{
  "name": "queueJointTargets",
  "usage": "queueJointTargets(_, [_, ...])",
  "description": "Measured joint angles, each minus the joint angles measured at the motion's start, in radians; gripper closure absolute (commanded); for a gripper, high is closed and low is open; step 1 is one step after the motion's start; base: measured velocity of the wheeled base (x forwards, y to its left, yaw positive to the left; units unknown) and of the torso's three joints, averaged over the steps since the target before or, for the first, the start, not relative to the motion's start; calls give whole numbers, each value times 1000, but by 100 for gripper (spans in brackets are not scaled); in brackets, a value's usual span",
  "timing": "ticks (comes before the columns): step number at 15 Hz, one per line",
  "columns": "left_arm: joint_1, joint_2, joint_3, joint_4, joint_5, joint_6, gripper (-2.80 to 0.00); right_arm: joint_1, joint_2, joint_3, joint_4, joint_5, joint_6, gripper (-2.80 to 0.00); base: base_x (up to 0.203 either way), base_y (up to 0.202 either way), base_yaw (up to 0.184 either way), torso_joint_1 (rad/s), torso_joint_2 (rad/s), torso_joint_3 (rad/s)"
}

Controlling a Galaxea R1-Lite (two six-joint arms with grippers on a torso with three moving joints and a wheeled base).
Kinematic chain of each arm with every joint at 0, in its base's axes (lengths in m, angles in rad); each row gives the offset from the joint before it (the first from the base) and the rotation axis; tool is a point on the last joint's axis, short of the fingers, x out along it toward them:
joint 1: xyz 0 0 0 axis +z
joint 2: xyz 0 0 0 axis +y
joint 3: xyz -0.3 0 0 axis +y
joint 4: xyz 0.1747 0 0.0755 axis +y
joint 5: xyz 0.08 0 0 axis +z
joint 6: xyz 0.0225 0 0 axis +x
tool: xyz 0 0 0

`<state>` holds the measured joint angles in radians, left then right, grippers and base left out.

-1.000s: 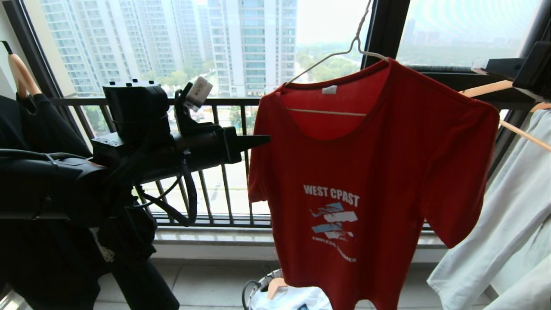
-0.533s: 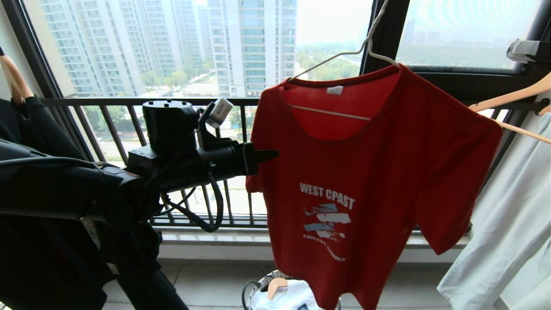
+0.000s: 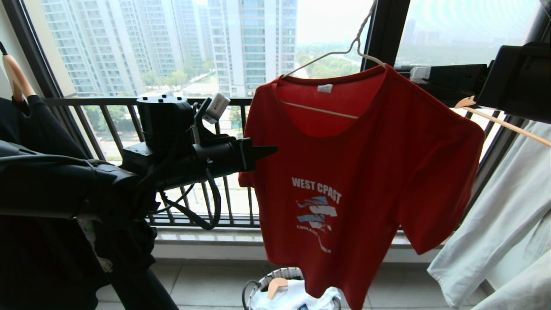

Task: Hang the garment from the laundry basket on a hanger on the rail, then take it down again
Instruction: Take the clothes off the clothes rack

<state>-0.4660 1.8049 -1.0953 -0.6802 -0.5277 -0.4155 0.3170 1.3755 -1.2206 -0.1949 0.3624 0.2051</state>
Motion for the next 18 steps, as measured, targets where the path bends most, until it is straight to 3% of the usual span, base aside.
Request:
queueJointTargets(2, [2, -11, -1, 0, 1, 0, 0, 99, 59, -56, 68, -201, -81, 0, 0, 0, 0, 0, 0, 0])
queueJointTargets(5, [22, -20, -4, 0, 1, 1, 0, 156, 130, -118, 84, -393, -159, 0, 0, 0, 0, 0, 0, 0])
queueJointTargets(8, [38, -30, -4, 0, 0, 0, 0, 168, 182, -192, 117, -440, -216, 0, 0, 0, 0, 0, 0, 0])
queueJointTargets(12, [45, -41, -4, 0, 0, -2, 0, 160, 213, -209, 127, -469, -230, 0, 0, 0, 0, 0, 0, 0])
queueJointTargets(18, [53, -54, -4, 0, 1, -3, 0, 71, 276, -233, 121, -468, -243, 0, 0, 0, 0, 0, 0, 0])
